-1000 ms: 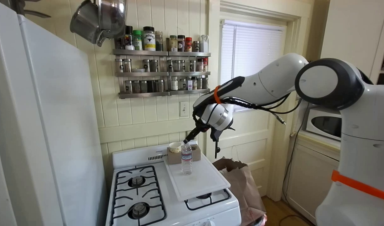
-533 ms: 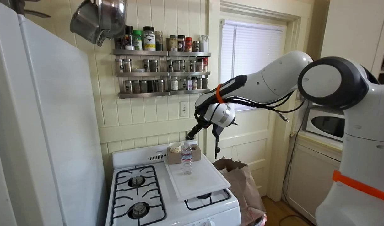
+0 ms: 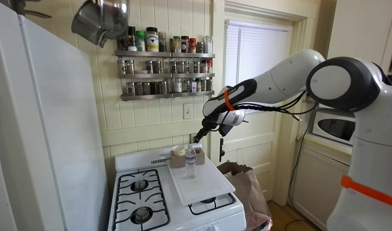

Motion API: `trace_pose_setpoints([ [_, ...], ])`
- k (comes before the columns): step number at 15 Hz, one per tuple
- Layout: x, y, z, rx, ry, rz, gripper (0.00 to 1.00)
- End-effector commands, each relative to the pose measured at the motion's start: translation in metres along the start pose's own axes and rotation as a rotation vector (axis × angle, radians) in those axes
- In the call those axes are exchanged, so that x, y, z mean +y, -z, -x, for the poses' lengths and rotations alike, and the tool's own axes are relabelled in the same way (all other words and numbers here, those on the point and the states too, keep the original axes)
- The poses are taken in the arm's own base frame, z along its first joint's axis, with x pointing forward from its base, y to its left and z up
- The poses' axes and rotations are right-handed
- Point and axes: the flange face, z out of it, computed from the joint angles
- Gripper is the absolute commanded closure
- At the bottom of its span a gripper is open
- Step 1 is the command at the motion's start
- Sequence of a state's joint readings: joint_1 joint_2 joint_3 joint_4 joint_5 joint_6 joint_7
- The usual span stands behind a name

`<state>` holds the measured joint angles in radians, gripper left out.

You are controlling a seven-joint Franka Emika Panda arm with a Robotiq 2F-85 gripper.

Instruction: Remove the water bottle from the coffee cup.

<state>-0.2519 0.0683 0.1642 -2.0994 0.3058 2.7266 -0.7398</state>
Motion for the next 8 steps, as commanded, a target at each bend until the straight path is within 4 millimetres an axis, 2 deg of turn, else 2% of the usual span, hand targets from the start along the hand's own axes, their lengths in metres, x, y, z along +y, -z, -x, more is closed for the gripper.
trace_pose_setpoints([
  [1, -0.01, 0.011, -0.006, -0.098, -0.051, -0.033, 0.0],
  [8, -0.024, 0.023, -0.023, -0.141, -0.093, -0.085, 0.0],
])
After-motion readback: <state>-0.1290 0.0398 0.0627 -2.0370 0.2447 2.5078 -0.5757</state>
